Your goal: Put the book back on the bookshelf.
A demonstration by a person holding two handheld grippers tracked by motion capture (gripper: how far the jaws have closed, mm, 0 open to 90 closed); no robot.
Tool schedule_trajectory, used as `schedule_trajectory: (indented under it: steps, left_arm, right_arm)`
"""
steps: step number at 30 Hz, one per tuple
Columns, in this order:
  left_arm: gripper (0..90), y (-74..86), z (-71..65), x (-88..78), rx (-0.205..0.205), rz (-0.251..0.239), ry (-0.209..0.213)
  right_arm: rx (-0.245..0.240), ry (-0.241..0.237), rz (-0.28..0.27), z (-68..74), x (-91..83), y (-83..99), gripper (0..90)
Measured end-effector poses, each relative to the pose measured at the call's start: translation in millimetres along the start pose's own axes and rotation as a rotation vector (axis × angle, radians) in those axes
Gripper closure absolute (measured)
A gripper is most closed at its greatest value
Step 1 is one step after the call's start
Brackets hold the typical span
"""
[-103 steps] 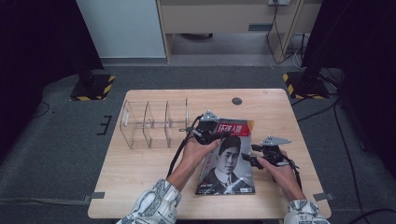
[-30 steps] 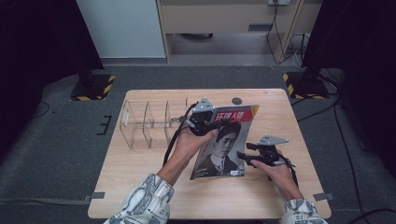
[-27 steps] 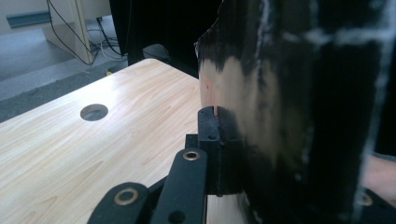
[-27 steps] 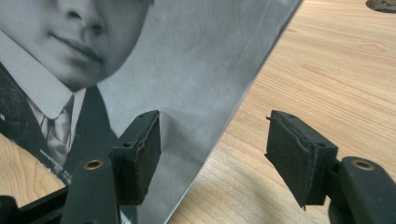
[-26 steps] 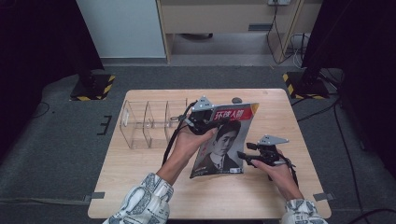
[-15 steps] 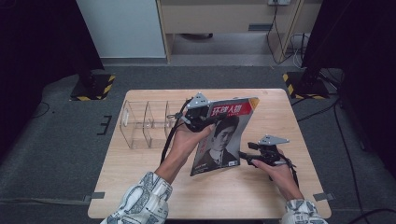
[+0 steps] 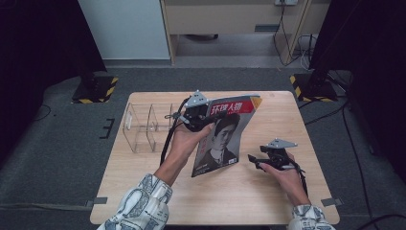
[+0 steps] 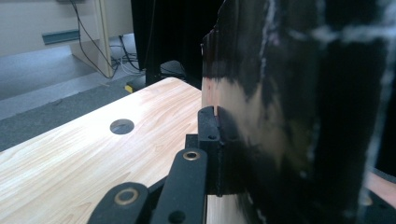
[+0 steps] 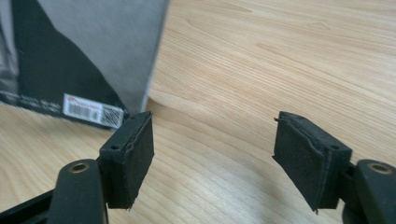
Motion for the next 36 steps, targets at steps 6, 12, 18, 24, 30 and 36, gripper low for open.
schedule_trajectory:
  steps: [6, 12, 18, 24, 30, 36]
  left_arm:
    - [86.4, -1.3, 2.3, -5.8, -0.004, -0.010, -0.006]
    - [86.4, -1.7, 3.0, -8.2, -0.014, -0.018, -0.005]
    - [86.4, -1.0, 2.4, -11.6, -0.017, -0.023, -0.007]
    - [86.4, -1.6, 2.7, -15.9, -0.009, -0.021, -0.011]
    - [86.5, -1.8, 2.4, -21.1, -0.007, -0.024, -0.013]
    - [86.5, -2.3, -3.1, -26.0, 0.004, -0.021, -0.005]
  right_arm:
    - [0.013, 0.035, 0.015, -6.6, 0.7, 2.5, 22.0]
    - [0.028, 0.069, 0.020, -12.4, 0.4, 3.8, 16.2]
    - [0.036, 0.104, 0.022, -18.2, 1.2, 5.0, 12.4]
    - [0.037, 0.126, 0.044, -23.0, 3.4, 9.2, 10.8]
    - [0.050, 0.137, 0.048, -26.6, 3.1, 11.5, 10.6]
    - [0.050, 0.149, 0.057, -29.8, 3.6, 14.0, 10.8]
Point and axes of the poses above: each handheld gripper's, and its own axes: x roughly forward along the jaws, y roughly out of its underside, z roughly to its left, the point moved 10 cm from there along x, roughly forward along the jaws, and after that the axes turned 10 degrees about x, right-handed, at the moved point
